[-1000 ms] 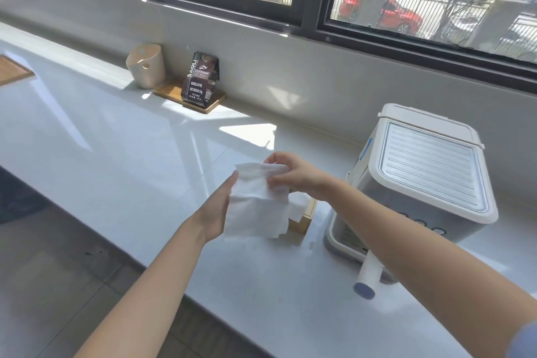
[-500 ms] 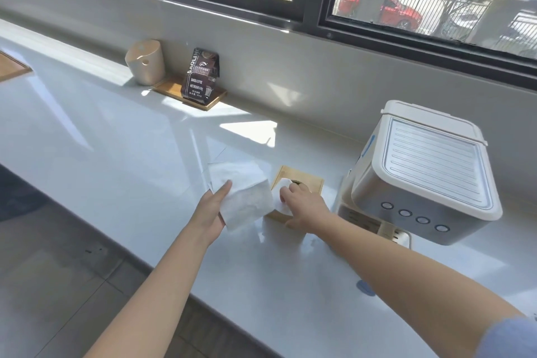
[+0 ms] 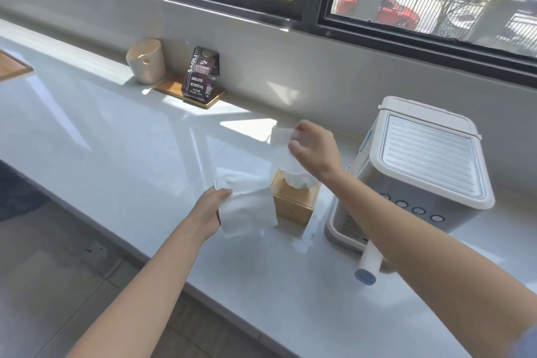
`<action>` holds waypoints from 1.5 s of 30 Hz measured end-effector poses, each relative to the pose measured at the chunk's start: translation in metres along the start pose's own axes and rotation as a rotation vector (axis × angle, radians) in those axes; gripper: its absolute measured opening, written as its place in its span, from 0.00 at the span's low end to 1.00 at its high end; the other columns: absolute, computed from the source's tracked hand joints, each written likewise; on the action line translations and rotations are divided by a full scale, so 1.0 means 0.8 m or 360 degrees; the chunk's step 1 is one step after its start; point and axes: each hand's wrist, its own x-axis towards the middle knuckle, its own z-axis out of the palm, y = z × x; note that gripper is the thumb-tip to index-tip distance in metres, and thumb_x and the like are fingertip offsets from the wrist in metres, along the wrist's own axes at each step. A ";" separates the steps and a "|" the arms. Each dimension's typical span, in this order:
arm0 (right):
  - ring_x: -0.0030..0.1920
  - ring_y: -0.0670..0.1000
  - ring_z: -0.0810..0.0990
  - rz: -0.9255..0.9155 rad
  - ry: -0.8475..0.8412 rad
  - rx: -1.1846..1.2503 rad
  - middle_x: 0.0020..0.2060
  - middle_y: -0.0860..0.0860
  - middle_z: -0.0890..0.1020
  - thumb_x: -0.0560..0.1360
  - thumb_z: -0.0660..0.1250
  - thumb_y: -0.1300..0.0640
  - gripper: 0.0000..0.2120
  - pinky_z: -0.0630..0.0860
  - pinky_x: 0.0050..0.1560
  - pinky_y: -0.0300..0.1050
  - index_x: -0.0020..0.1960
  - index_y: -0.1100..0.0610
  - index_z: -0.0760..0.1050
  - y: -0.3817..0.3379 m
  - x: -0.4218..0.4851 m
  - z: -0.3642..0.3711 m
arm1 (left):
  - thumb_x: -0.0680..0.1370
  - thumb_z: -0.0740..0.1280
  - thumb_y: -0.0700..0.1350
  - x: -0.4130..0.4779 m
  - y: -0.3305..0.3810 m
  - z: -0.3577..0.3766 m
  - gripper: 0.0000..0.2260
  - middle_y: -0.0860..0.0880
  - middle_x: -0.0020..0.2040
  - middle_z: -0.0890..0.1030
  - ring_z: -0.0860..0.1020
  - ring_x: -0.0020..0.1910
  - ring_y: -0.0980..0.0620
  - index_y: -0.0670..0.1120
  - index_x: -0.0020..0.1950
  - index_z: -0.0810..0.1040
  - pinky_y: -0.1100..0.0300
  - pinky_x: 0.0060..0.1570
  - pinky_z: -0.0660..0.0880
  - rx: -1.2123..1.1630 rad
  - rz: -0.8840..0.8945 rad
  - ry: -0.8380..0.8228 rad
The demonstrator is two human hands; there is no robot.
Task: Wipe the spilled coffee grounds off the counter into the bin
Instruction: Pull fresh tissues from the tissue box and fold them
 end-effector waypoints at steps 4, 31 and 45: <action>0.33 0.47 0.75 0.0075 -0.0596 0.0462 0.31 0.49 0.76 0.66 0.60 0.60 0.06 0.70 0.34 0.40 0.40 0.61 0.74 -0.050 0.014 -0.044 | 0.82 0.59 0.47 -0.005 0.005 0.014 0.13 0.46 0.52 0.84 0.83 0.49 0.47 0.44 0.60 0.79 0.53 0.46 0.78 -0.0032 -0.0039 -0.0025; 0.56 0.53 0.76 0.0126 -0.0831 0.0027 0.54 0.52 0.77 0.72 0.66 0.61 0.15 0.74 0.56 0.50 0.58 0.55 0.73 0.000 -0.134 -0.096 | 0.80 0.63 0.43 -0.148 -0.035 0.105 0.15 0.43 0.58 0.83 0.81 0.54 0.46 0.43 0.66 0.76 0.54 0.53 0.77 0.0498 -0.0002 -0.0610; 0.64 0.50 0.72 -0.0319 -0.1204 -0.0289 0.63 0.49 0.75 0.68 0.74 0.51 0.30 0.71 0.62 0.50 0.67 0.52 0.68 0.070 -0.334 -0.238 | 0.82 0.60 0.44 -0.306 -0.172 0.241 0.11 0.48 0.48 0.85 0.83 0.43 0.54 0.44 0.57 0.81 0.64 0.38 0.77 0.0600 0.0066 -0.0487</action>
